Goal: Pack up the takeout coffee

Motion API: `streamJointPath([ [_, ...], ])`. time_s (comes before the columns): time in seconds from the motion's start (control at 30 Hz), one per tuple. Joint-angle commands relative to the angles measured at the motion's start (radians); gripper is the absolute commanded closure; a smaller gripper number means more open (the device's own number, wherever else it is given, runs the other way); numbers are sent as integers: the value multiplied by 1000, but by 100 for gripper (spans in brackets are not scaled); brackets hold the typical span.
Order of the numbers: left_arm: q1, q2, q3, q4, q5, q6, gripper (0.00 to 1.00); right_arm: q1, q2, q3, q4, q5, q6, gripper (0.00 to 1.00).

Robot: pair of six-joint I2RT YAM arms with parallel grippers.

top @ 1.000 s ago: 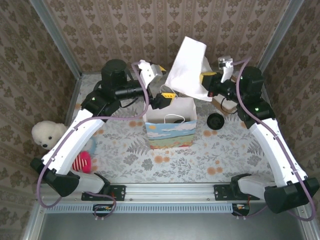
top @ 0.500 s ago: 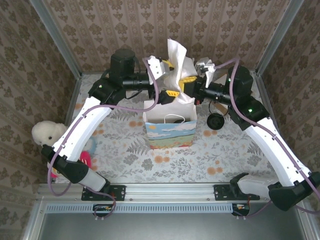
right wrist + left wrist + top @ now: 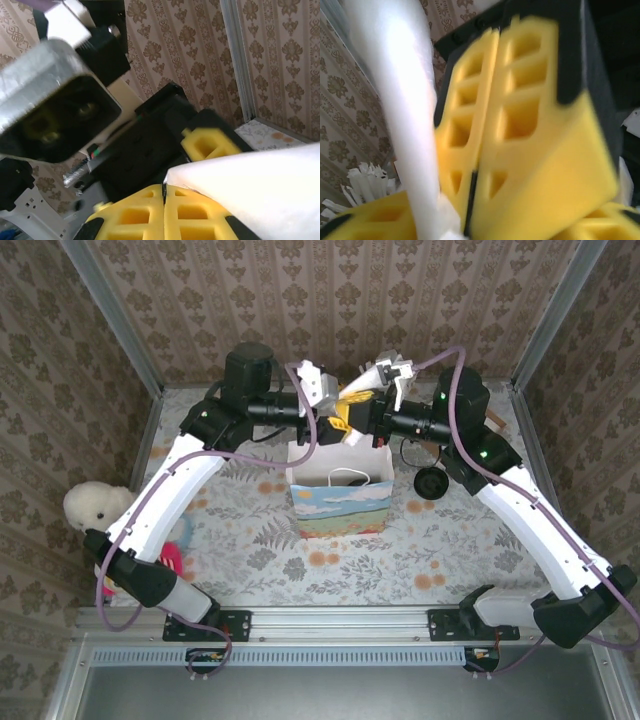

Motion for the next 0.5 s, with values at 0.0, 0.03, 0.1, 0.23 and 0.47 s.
streamJointPath([
  [0.0,28,-60,-74,38,2,-24,62,5,-11,36,38,-27,42,100],
  [0.03,34,-76,-95,48,-6,-27,67,5,-15,42,21,-17,43,100],
  [0.1,42,-100,-121,52,-19,-27,76,5,-22,54,-17,-2,35,97],
  [0.23,51,-133,-148,39,-47,-17,95,6,-39,73,-95,6,19,59],
  [0.47,73,-195,-182,-113,-38,37,100,5,-146,46,-259,240,-110,0],
])
